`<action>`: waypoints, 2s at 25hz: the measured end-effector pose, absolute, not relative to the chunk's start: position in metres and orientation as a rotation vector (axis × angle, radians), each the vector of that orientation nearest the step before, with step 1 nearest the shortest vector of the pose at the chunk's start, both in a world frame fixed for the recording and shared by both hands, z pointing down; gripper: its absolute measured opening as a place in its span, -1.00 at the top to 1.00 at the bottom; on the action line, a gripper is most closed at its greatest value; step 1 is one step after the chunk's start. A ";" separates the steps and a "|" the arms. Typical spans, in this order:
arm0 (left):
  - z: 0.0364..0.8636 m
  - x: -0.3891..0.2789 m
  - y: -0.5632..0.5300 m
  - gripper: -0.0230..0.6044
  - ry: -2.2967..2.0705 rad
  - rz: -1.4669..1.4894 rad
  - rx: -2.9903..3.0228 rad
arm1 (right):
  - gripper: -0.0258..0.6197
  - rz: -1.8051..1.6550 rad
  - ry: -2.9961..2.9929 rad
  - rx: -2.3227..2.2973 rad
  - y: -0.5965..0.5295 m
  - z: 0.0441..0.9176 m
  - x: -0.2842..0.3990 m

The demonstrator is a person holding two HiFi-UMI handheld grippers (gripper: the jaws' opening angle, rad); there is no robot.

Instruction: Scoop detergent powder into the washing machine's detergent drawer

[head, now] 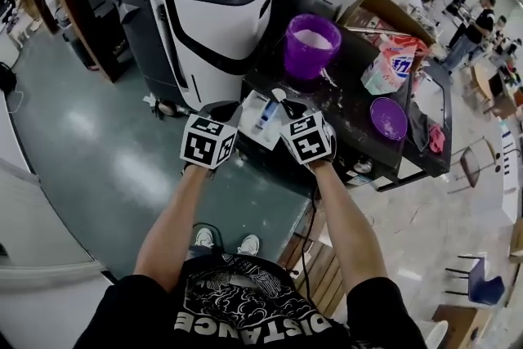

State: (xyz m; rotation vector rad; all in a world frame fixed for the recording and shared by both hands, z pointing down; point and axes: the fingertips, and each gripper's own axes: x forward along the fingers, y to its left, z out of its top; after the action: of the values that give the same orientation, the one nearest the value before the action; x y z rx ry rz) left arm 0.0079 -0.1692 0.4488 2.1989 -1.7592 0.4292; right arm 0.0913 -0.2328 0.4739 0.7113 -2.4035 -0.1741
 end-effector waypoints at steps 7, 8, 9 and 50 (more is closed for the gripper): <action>0.440 0.016 -0.178 0.91 -1.684 0.449 2.264 | 0.81 -0.066 -2.443 0.922 -0.229 0.444 0.122; 0.439 0.019 -0.178 0.91 -1.670 0.450 2.275 | 0.81 -0.041 -2.447 0.954 -0.227 0.440 0.127; 0.438 0.021 -0.178 0.91 -1.657 0.449 2.286 | 0.81 -0.016 -2.453 0.986 -0.225 0.437 0.132; 0.375 0.055 -0.180 0.91 -1.560 0.388 2.523 | 0.81 0.227 -2.538 1.502 -0.169 0.365 0.218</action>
State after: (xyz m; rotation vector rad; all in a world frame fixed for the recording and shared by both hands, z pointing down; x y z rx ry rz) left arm 0.0549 -0.1795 0.3747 2.5233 -1.5605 0.3882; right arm 0.2177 -0.1688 0.3653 1.5018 -2.5383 0.2274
